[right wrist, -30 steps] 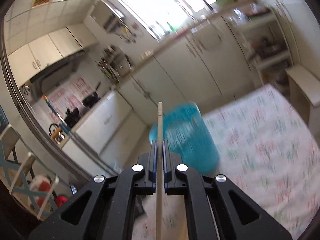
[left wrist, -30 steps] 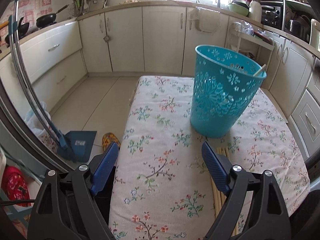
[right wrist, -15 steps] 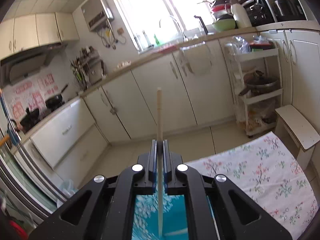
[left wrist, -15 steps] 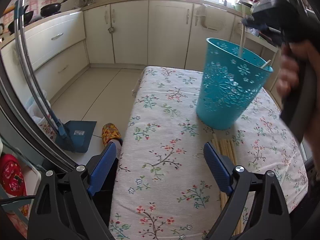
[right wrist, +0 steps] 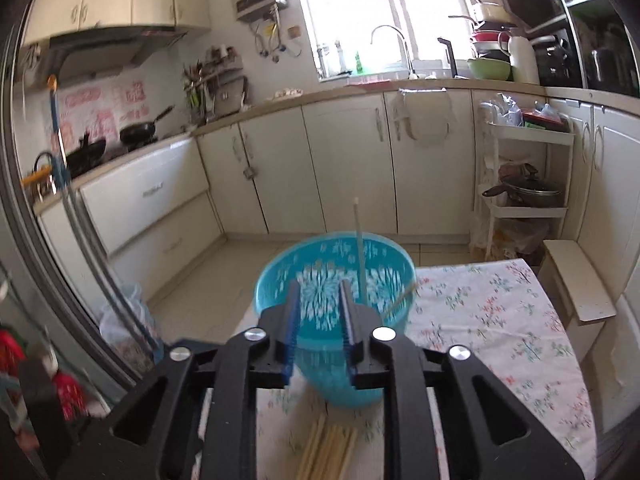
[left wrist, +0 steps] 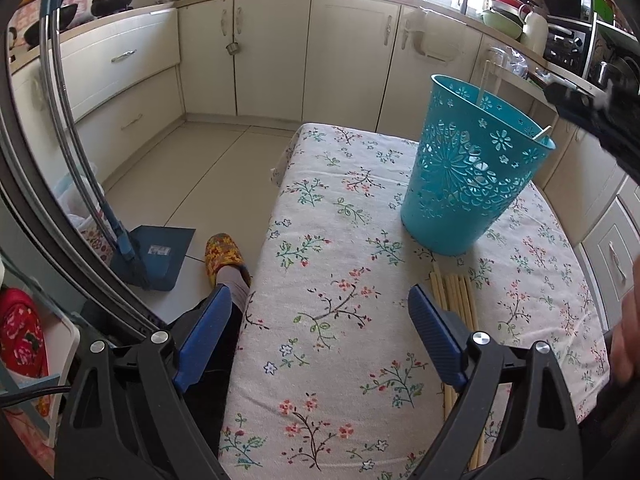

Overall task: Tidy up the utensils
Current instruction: 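Grasp a loose chopstick with the right gripper and drop it into the teal cup, then lower the left gripper to the bundle and grasp another chopstick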

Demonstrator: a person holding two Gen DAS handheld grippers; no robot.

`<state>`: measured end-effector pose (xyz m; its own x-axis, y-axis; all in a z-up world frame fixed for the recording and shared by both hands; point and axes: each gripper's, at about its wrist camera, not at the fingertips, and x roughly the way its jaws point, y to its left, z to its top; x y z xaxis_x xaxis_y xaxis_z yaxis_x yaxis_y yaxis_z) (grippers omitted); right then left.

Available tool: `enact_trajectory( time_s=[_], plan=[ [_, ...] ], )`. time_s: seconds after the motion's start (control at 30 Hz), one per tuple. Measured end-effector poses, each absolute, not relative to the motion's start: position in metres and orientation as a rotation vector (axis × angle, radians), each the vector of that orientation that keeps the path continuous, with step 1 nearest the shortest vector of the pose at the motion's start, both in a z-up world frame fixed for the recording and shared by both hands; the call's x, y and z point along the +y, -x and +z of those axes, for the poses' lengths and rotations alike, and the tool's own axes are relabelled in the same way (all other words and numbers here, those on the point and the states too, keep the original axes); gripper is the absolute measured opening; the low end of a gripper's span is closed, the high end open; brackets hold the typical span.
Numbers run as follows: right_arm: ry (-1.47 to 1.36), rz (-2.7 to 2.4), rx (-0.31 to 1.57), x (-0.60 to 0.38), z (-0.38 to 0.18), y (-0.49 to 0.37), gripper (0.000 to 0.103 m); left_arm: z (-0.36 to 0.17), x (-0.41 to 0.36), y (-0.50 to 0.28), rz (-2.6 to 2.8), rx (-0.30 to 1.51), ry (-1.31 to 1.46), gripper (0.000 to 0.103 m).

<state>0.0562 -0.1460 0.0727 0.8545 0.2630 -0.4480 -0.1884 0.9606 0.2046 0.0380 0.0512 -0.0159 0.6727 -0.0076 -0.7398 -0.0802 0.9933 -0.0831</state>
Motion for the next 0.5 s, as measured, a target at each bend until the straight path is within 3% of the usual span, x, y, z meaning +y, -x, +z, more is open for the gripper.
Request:
enact_trajectory(
  time_s=[0.5],
  plan=[
    [-0.163,0.212,0.724,-0.152,0.008,-0.028,0.022,-0.015,0.048,-0.027,0.038,0.845,0.100,0.088]
  ],
)
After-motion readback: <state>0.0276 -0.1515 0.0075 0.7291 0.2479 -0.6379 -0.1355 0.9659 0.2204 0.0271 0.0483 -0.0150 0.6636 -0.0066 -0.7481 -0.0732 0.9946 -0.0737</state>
